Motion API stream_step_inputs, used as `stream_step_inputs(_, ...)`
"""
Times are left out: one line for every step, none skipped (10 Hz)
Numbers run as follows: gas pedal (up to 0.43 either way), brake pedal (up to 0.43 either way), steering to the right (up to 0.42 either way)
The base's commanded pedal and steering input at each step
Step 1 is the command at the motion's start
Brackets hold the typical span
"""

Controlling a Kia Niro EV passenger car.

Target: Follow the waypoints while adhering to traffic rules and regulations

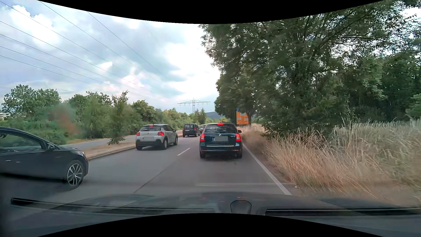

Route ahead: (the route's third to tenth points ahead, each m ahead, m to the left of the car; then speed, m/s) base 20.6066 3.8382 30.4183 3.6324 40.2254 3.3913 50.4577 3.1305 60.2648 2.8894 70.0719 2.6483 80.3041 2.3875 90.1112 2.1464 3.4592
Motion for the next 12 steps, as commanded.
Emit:
stream_step_inputs(0.000, 0.049, 0.005)
stream_step_inputs(0.000, 0.079, 0.005)
stream_step_inputs(0.000, 0.091, 0.005)
stream_step_inputs(0.000, 0.104, 0.005)
stream_step_inputs(0.000, 0.110, 0.005)
stream_step_inputs(0.000, 0.116, 0.005)
stream_step_inputs(0.000, 0.128, 0.005)
stream_step_inputs(0.000, 0.134, 0.005)
stream_step_inputs(0.000, 0.140, 0.005)
stream_step_inputs(0.000, 0.146, 0.005)
stream_step_inputs(0.000, 0.146, 0.005)
stream_step_inputs(0.000, 0.146, 0.005)
